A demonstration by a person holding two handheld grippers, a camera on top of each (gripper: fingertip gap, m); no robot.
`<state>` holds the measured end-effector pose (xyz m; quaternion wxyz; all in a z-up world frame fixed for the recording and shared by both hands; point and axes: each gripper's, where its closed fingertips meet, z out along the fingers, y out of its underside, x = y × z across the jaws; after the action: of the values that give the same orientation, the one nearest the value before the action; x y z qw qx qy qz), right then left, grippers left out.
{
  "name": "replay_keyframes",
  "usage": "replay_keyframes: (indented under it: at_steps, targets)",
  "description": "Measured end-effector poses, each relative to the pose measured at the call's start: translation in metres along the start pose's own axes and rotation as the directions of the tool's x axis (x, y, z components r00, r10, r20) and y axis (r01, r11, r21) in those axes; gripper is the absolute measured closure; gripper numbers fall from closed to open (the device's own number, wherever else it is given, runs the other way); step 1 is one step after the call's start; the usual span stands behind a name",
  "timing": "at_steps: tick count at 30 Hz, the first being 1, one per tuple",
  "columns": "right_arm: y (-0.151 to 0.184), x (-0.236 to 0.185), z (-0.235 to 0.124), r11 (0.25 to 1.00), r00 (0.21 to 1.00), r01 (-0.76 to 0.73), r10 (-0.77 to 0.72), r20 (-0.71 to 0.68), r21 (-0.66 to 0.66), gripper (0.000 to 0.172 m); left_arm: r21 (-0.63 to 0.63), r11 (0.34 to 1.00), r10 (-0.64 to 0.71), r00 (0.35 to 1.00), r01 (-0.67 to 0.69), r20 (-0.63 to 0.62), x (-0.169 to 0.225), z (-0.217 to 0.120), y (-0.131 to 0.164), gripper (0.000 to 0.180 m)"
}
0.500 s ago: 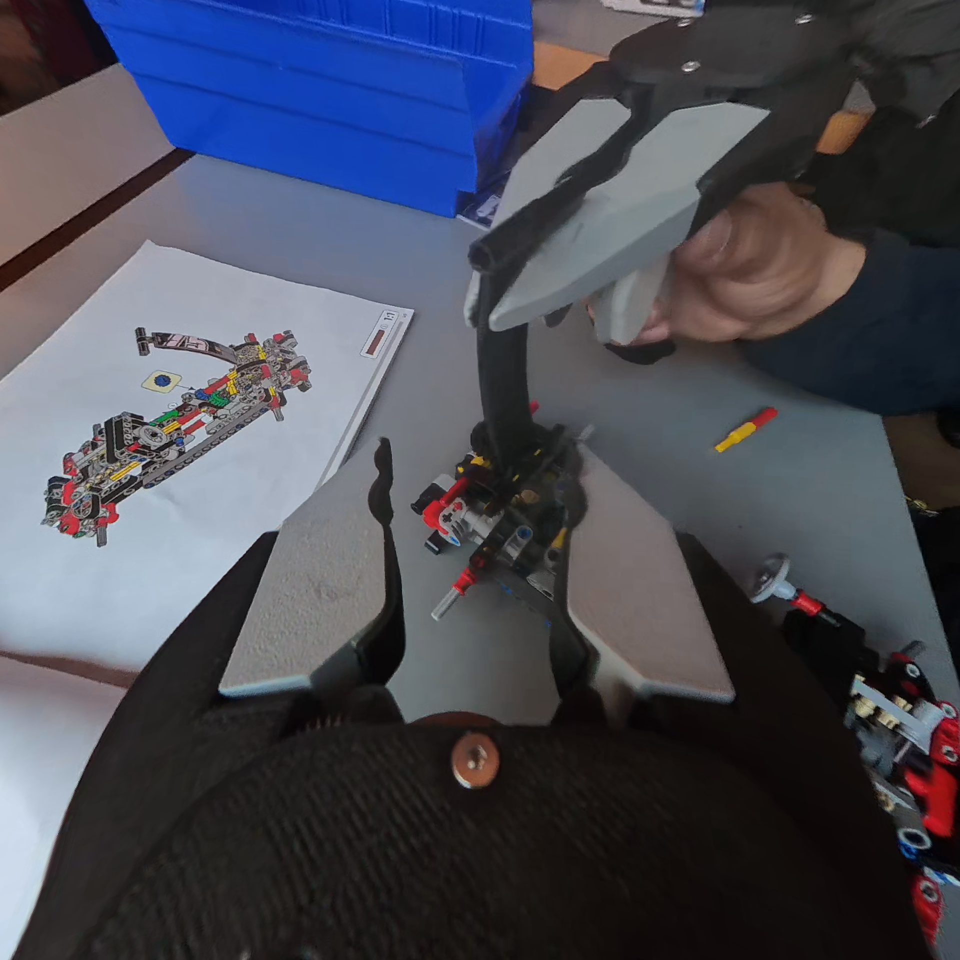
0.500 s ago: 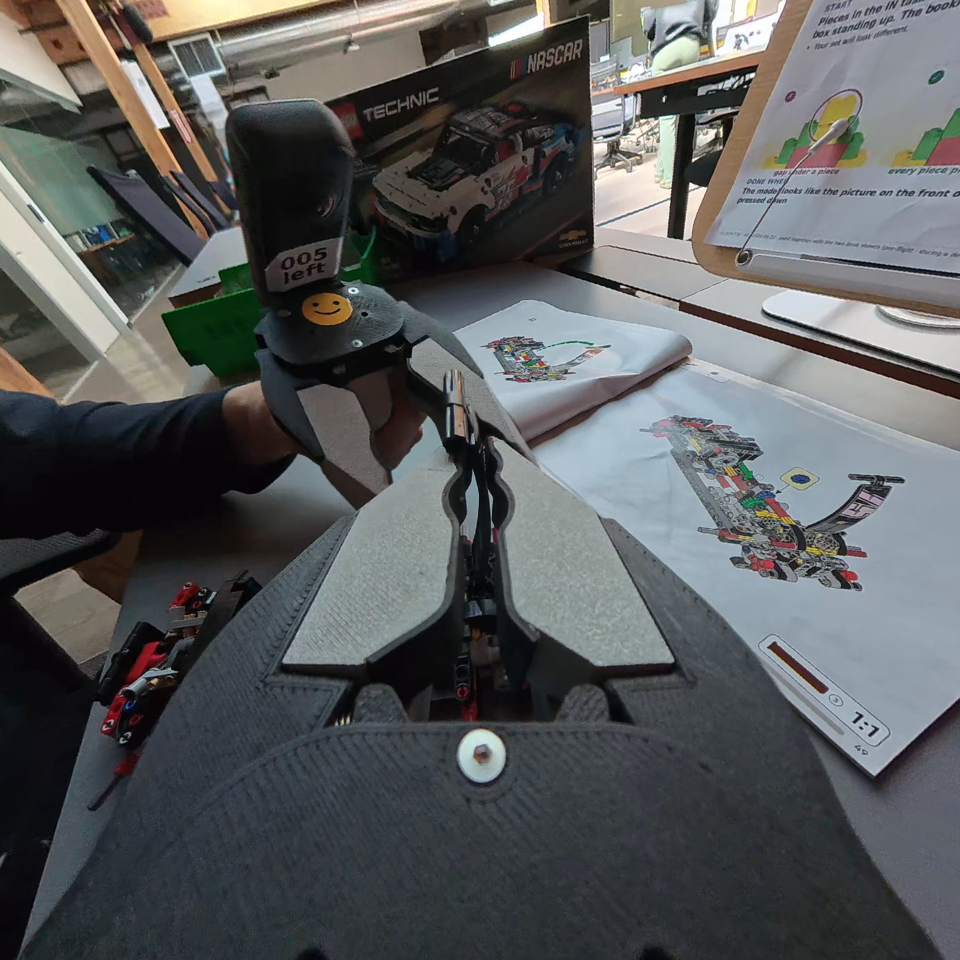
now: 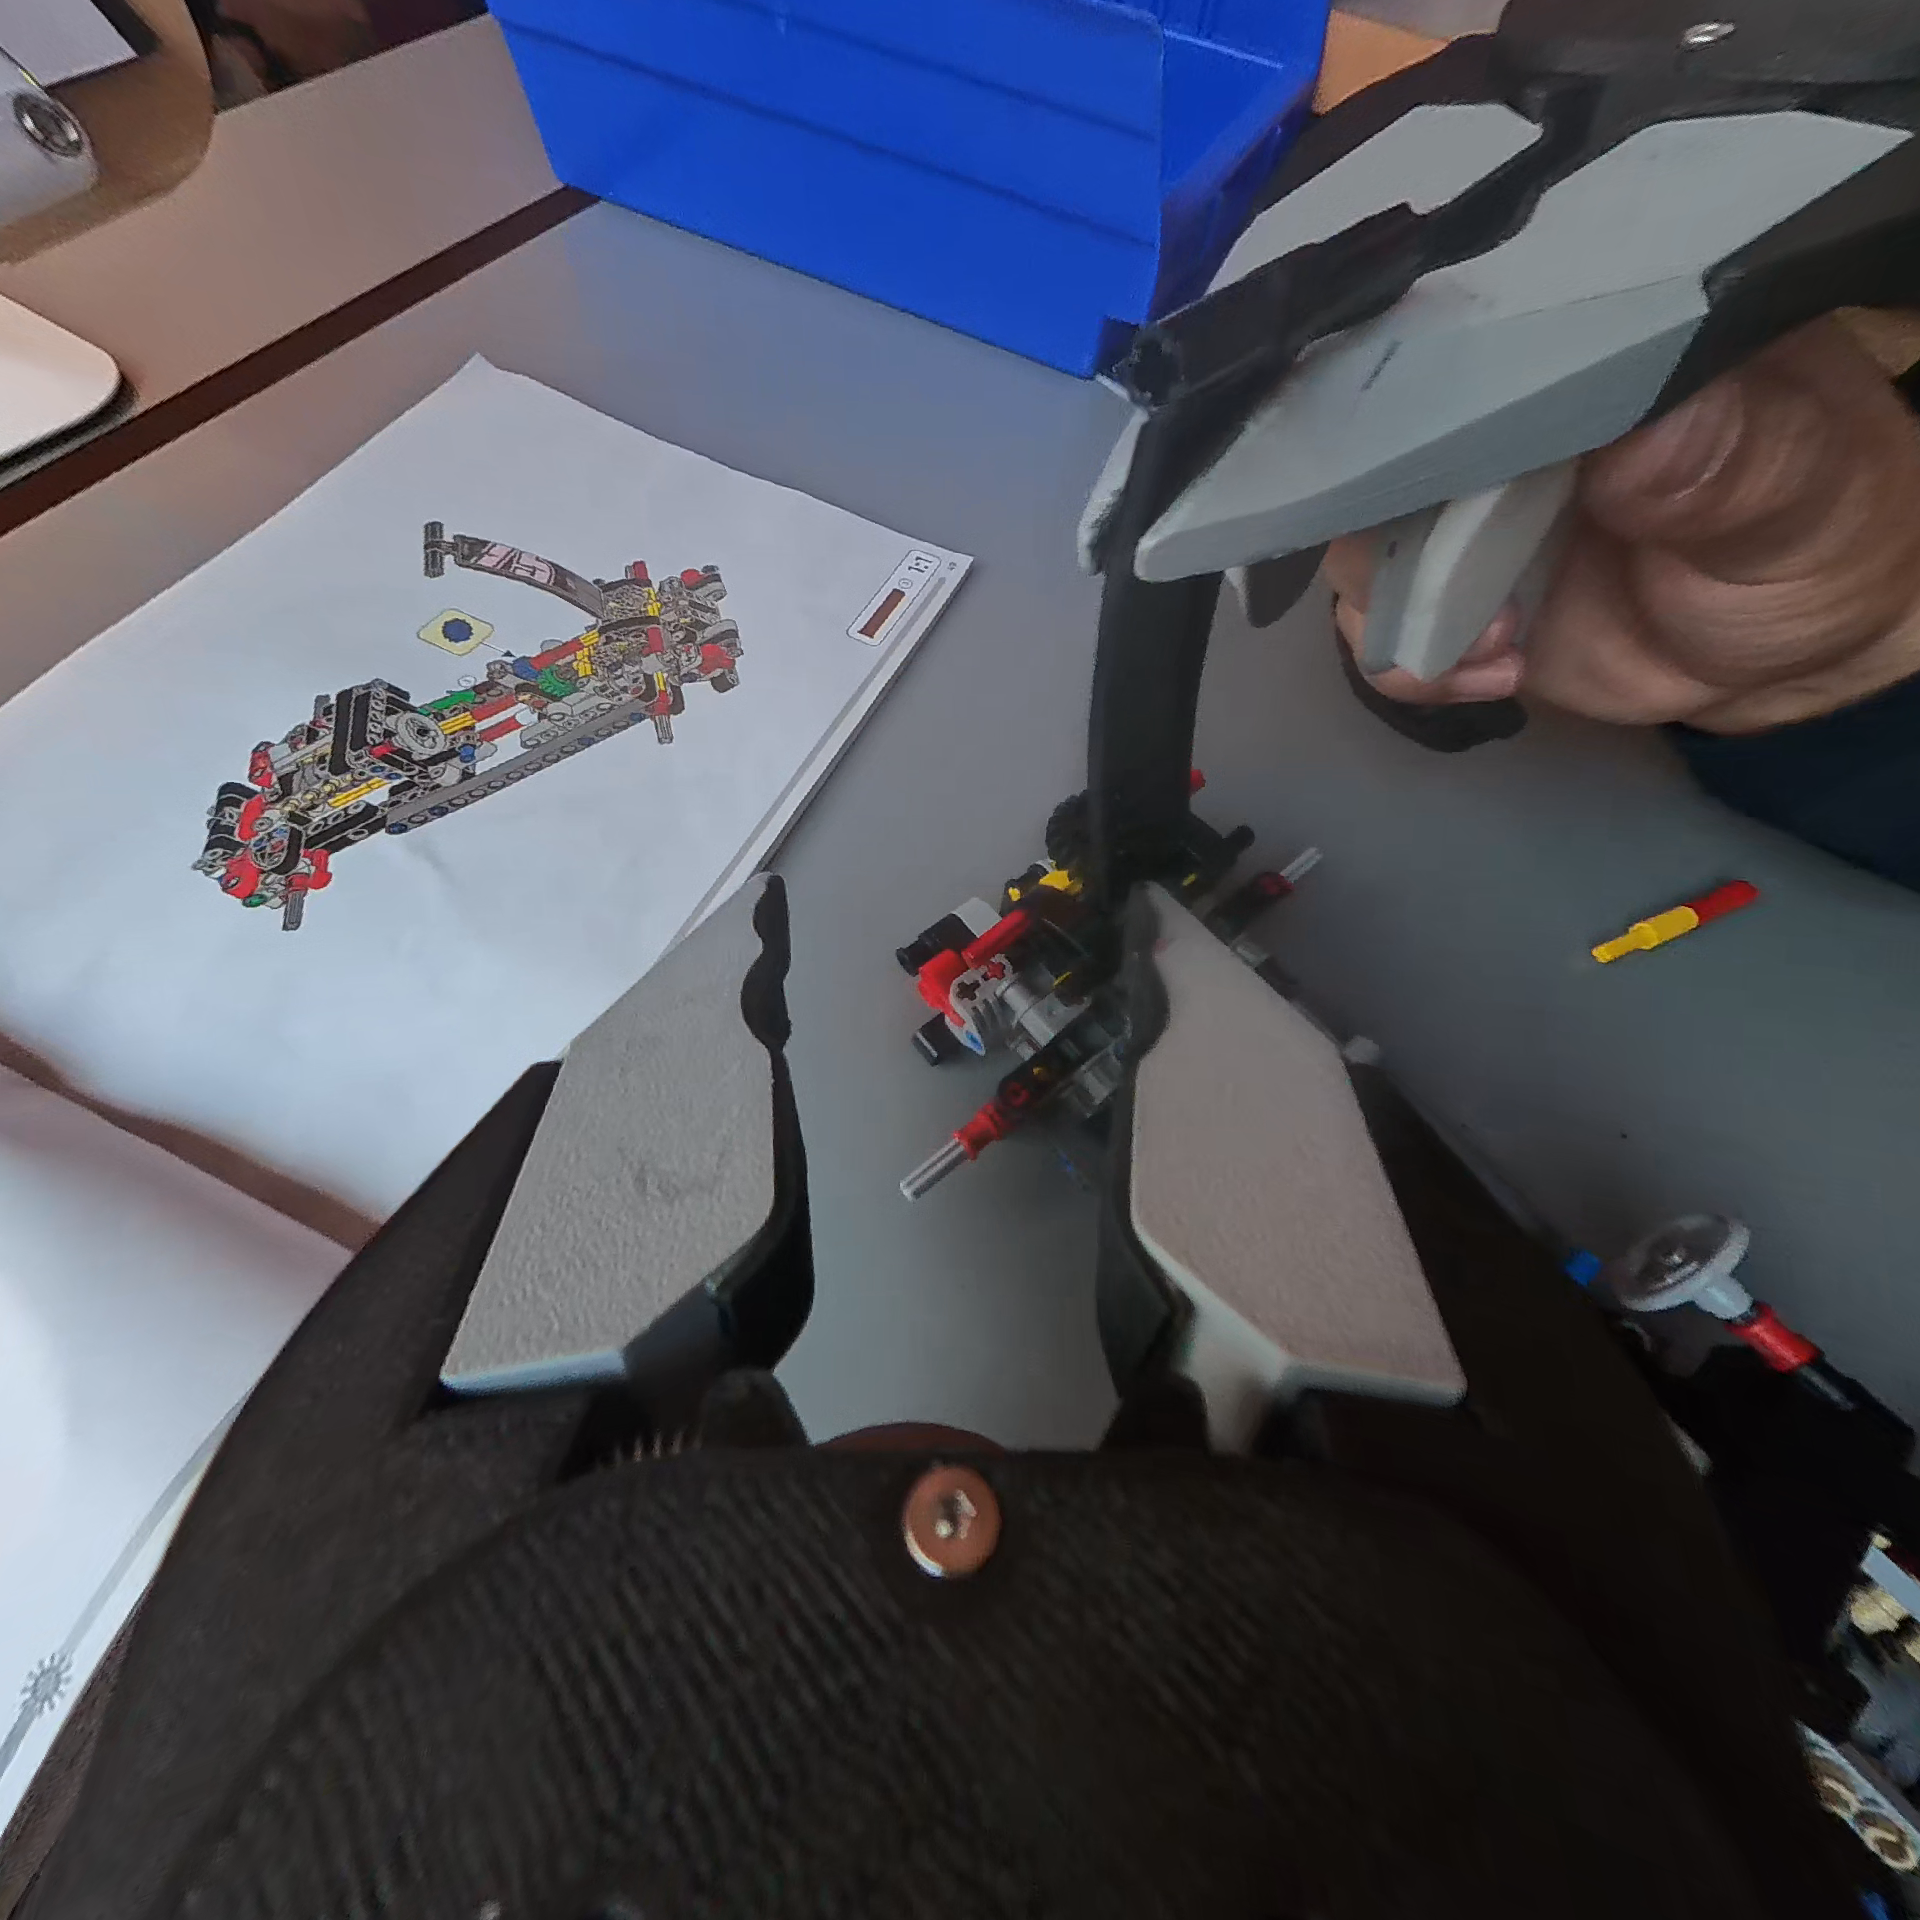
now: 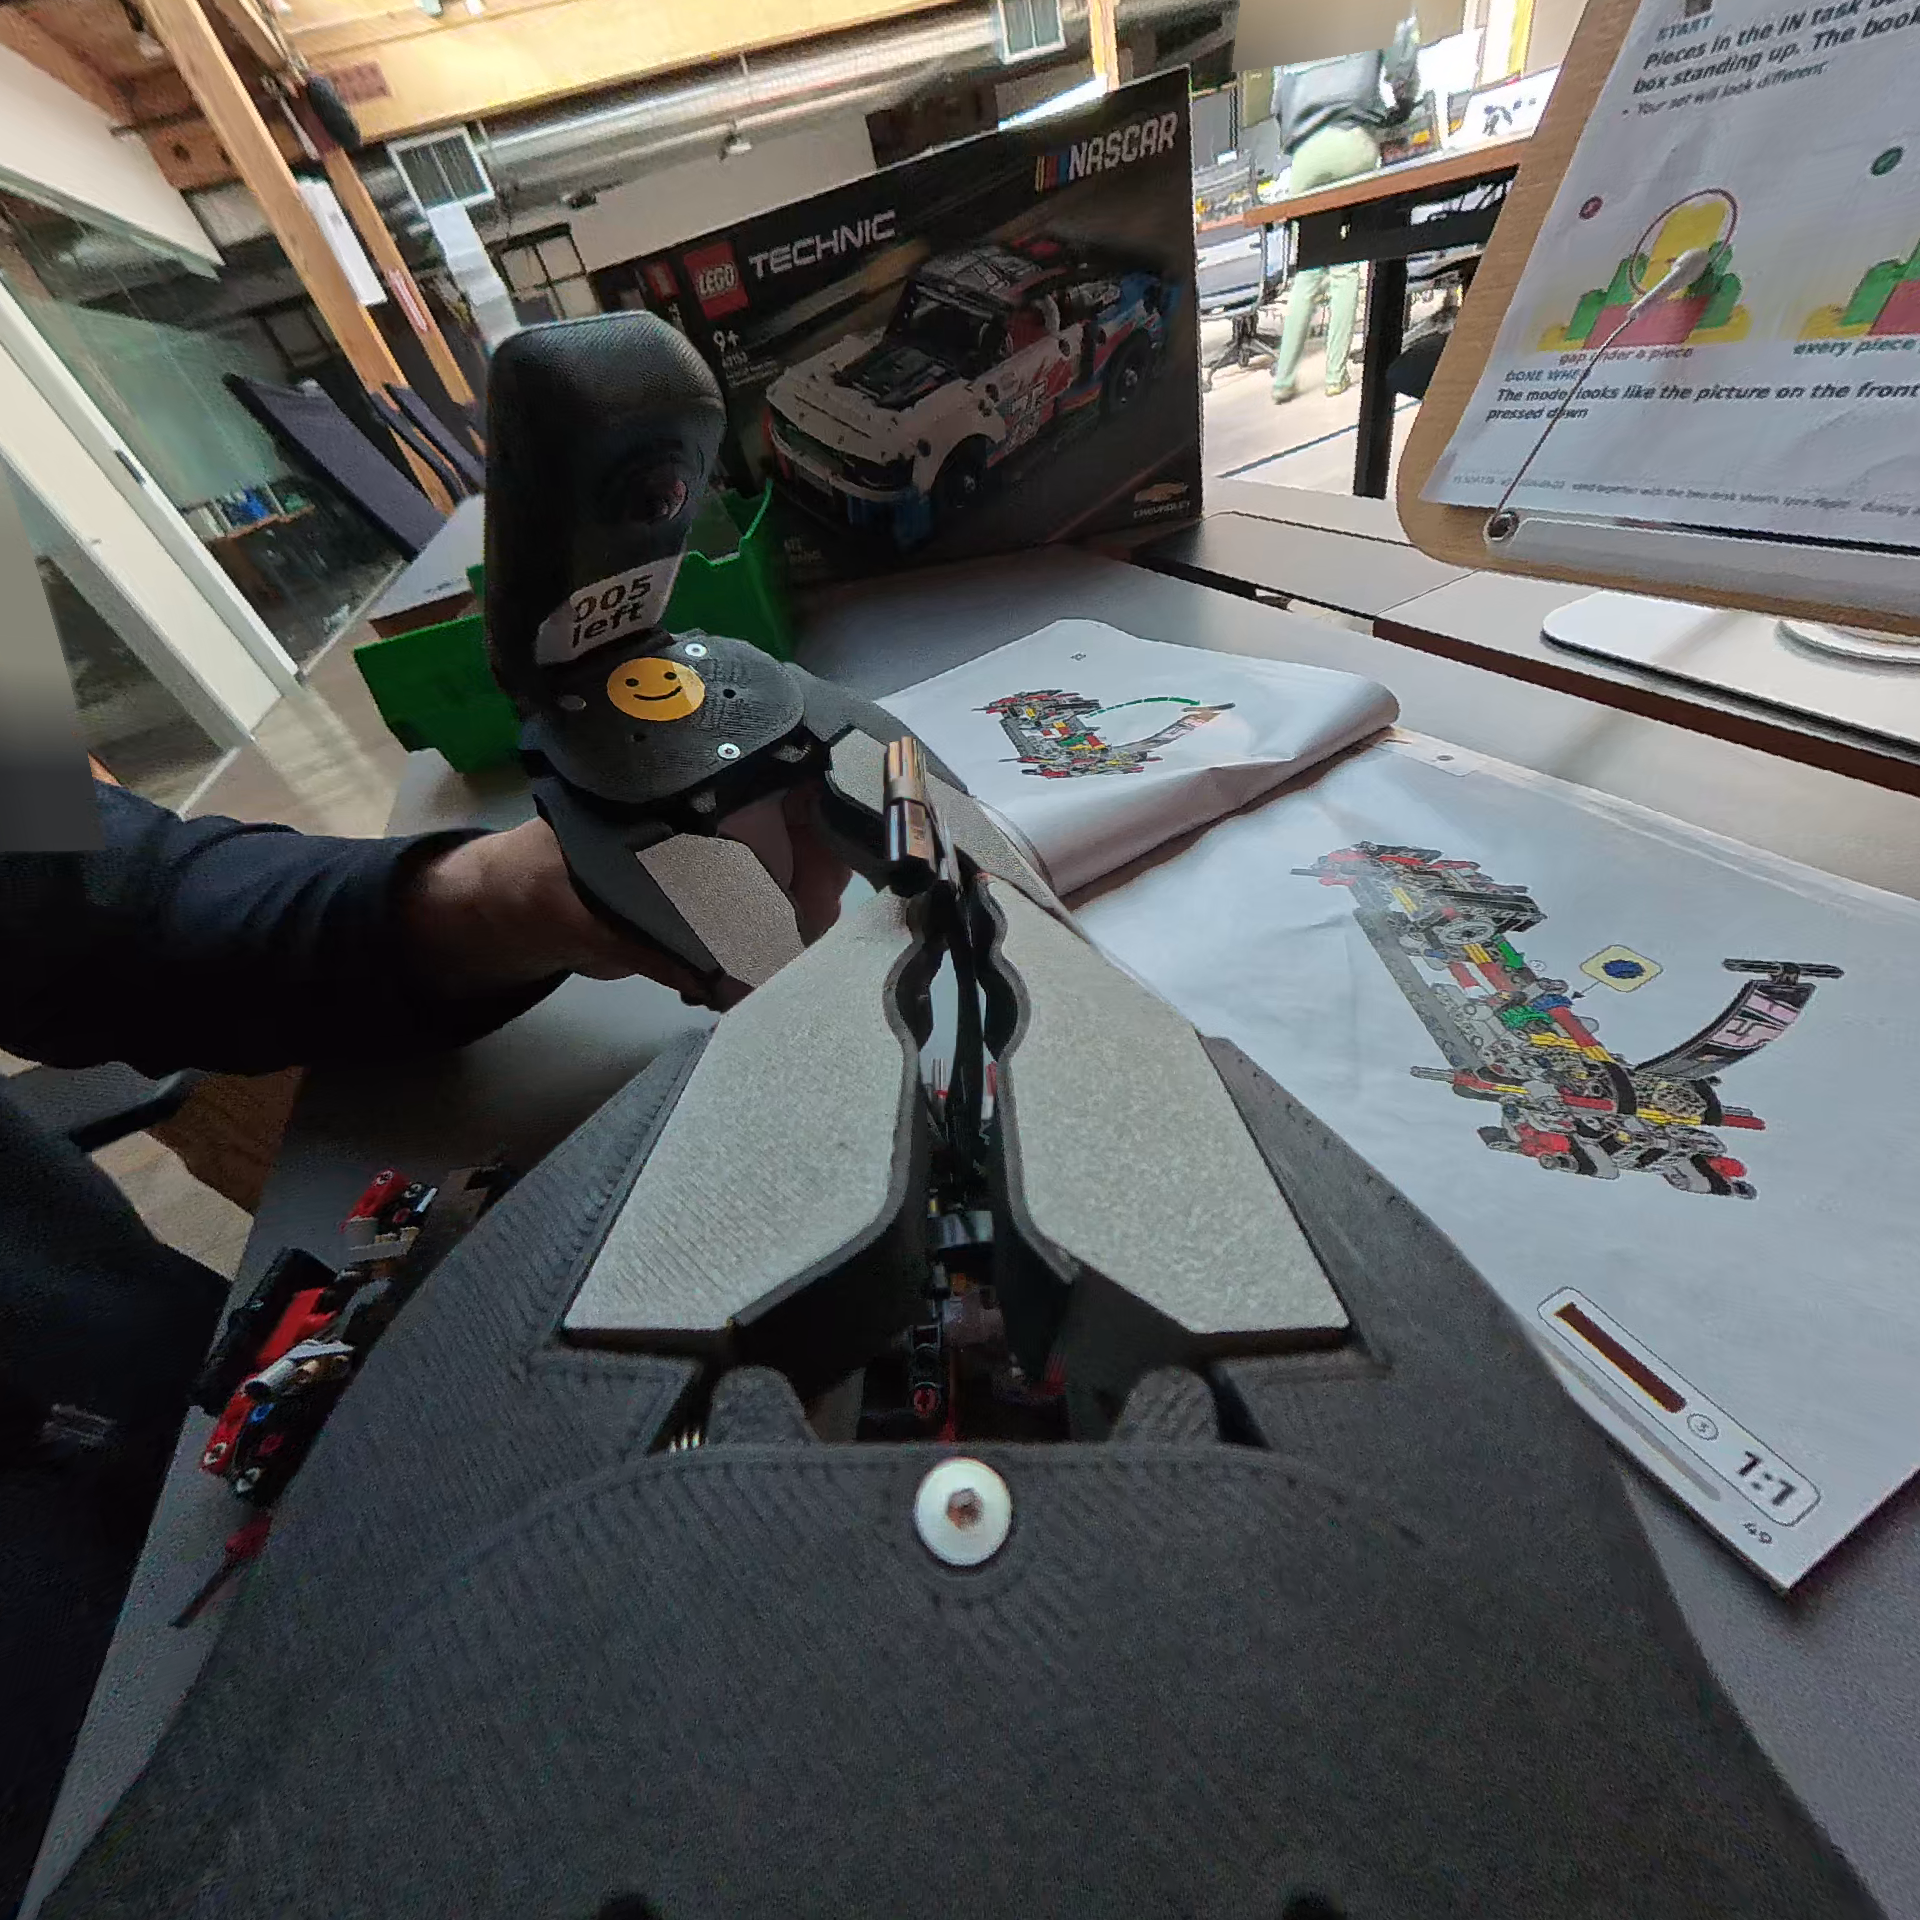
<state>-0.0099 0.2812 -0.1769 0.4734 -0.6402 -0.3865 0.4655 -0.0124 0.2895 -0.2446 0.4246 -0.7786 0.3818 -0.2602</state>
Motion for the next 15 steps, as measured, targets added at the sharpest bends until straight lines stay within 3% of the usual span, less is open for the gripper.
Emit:
replay_keyframes:
  at_steps: [5,15]
  targets:
    - [0.000,-0.002,0.003,1.000,1.000,0.024,-0.023,-0.002,0.006,0.170,0.059,0.998,0.024,1.000,-0.023,-0.014,0.006,-0.005,-0.011,0.117]
    - [0.001,-0.003,0.004,0.997,0.997,0.071,-0.071,-0.034,0.001,0.171,0.057,0.995,0.087,0.996,-0.086,-0.009,0.004,-0.008,-0.009,0.122]
